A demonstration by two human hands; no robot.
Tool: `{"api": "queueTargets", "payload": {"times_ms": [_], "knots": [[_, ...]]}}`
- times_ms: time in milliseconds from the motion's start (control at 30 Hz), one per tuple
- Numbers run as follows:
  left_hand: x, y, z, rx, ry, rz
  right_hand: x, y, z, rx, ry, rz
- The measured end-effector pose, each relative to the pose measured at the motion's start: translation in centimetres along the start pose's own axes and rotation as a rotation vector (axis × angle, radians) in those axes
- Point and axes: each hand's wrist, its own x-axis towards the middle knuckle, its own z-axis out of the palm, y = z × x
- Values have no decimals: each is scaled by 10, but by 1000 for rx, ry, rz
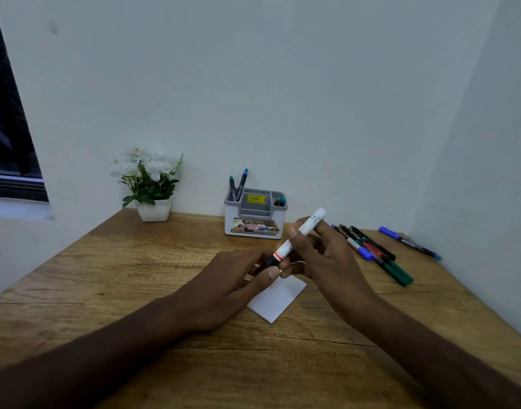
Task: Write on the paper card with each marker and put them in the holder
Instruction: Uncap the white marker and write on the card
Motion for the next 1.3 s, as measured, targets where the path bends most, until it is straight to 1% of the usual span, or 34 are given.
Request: {"api": "queueTargets", "payload": {"times_ms": [33,100,167,200,267,367,467,567,700,800,867,933,1000,1100,1200,1300], "knots": [[0,1,1,4,18,19,-1,2,1,-7,-23,2],[1,1,0,15,64,57,-4,5,3,-96,-62,-12],[1,0,-2,60,87,77,-7,5,6,-206,-62,-14],[2,0,-3,81,84,80,-8,3,6,-222,-55,-6],[1,-3,-3,102,62,74,-9,1,8,-201,-79,-5],[0,-7,0,159,-12,16,-13,-4,14,-141,-170,25],[-2,-6,-1,162,-52,34,-15,-4,17,-109,-251,72],[1,-3,-6,189,-26,65,-15,-4,17,-94,-276,73],[4,0,-6,254,55,111,-16,-3,16,-53,-294,64],[2,0,-8,253,52,114,-16,-5,15,-42,-325,86],[3,-4,-15,267,39,116,-15,-4,16,-30,-311,102],[3,-14,-27,288,15,57,-13,-1,14,31,-271,118],[0,-29,-40,290,-91,9,-12,3,11,123,-213,153],[-4,-43,-48,317,-275,21,-10,9,13,268,-78,260],[-1,-48,-48,276,-298,21,-7,15,11,280,11,240],[1,-52,-46,275,-289,37,-7,17,7,191,-4,242]]}}
